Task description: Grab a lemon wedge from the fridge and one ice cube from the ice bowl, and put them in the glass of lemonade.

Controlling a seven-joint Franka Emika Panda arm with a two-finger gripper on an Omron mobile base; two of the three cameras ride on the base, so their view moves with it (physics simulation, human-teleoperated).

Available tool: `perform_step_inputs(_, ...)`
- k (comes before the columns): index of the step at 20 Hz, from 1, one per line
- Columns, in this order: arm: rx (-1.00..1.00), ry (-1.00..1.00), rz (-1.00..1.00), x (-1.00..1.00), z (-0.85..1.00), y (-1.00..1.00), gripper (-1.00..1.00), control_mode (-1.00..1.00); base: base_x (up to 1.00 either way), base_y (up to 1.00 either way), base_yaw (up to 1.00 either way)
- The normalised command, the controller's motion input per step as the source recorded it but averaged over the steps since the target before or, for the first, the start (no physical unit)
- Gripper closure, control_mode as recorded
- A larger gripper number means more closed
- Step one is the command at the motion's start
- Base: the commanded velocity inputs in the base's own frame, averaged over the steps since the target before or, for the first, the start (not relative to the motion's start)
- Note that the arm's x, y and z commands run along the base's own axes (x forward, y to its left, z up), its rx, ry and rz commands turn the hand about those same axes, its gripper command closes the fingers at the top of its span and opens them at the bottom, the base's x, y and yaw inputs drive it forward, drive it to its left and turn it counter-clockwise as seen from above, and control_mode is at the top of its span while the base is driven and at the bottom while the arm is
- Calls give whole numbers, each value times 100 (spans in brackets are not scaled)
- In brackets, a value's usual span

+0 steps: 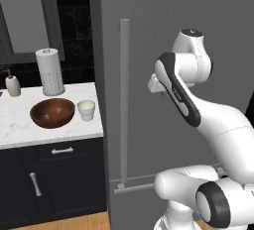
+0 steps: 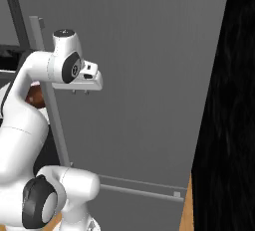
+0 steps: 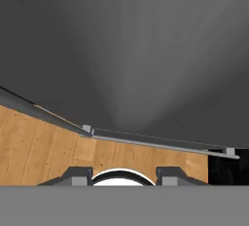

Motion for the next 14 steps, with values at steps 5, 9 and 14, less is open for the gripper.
perform_step_inputs(5,3,0,-4,-50,-7,-6,-100,-100,0,0,0)
perform_step_inputs(9,2,0,-9,-59,-10,-4,-100,-100,0,0,0)
perform_step_inputs(14,0,2,-19,-37,-18,18,-100,-100,0,0,0)
